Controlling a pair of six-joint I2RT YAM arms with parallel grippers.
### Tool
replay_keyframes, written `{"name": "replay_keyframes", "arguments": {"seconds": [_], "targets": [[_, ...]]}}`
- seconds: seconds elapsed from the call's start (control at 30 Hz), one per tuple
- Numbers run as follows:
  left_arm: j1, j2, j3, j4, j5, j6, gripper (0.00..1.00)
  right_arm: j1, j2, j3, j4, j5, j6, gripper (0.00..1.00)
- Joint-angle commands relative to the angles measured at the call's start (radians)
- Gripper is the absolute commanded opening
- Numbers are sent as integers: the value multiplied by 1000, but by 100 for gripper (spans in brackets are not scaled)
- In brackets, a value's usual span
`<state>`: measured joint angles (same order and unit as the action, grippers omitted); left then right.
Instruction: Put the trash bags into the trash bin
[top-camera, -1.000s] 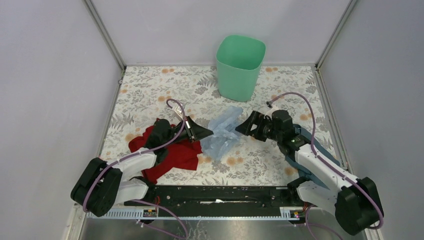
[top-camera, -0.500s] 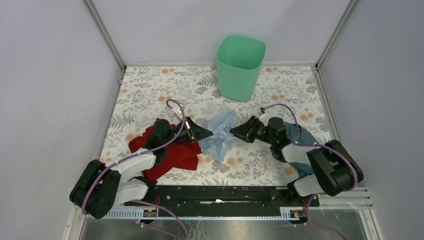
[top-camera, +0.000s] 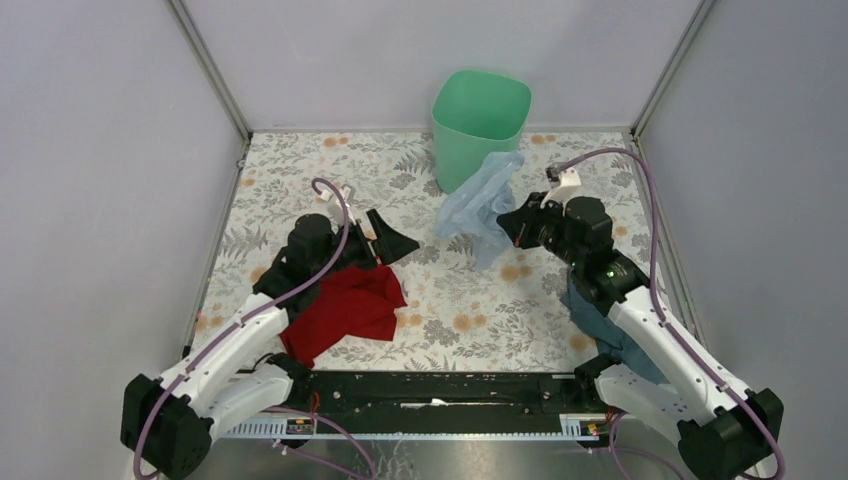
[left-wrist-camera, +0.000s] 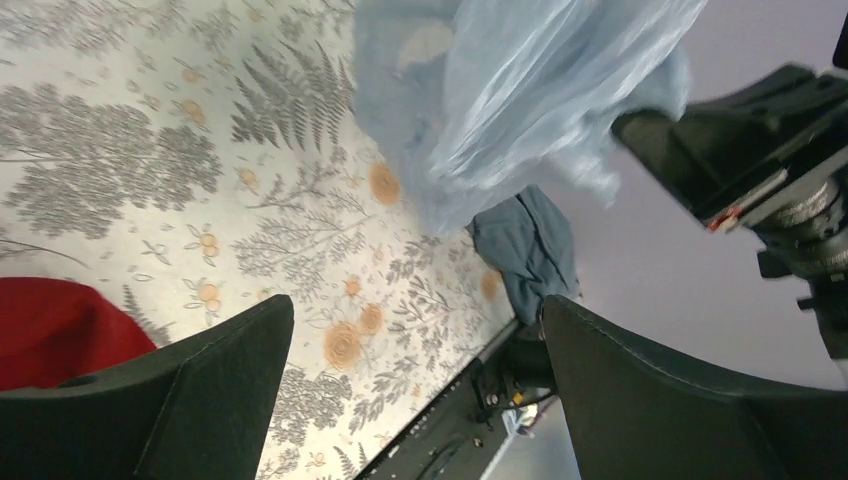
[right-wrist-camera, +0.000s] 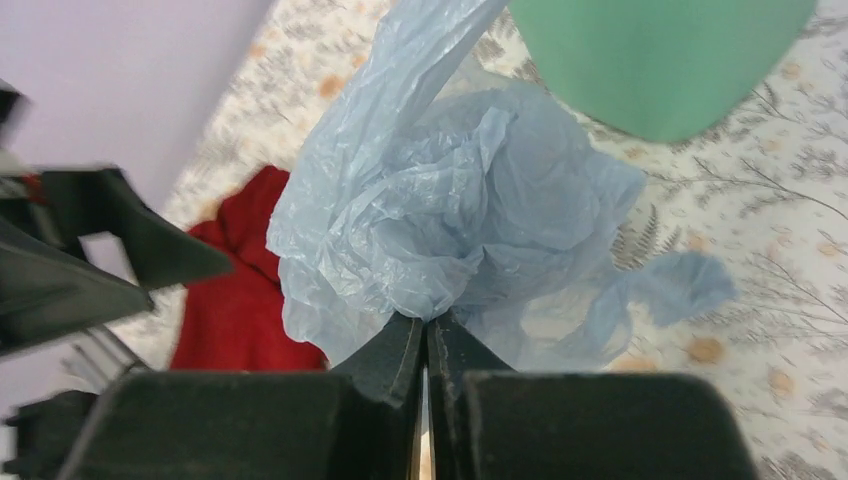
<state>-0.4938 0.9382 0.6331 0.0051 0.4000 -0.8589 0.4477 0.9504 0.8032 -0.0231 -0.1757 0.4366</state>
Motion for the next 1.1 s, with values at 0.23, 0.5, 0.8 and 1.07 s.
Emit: {"name": "replay_keyframes", "arguments": {"seconds": [0.23,0.5,0.8,1.07], "targets": [[1,27,139,-209,-85,114,99,222,262,-74,-57,33,-85,21],[-24,128,192,-205,-109,132,99,229,291,-143,80,-126,20,58],[-196,301,398,-251,-348,202,99,229,191,-95,-89,18,17,68],[-236,512,558,-261,-502,242,96,227,67,-4,-244,290,-38,73]]}}
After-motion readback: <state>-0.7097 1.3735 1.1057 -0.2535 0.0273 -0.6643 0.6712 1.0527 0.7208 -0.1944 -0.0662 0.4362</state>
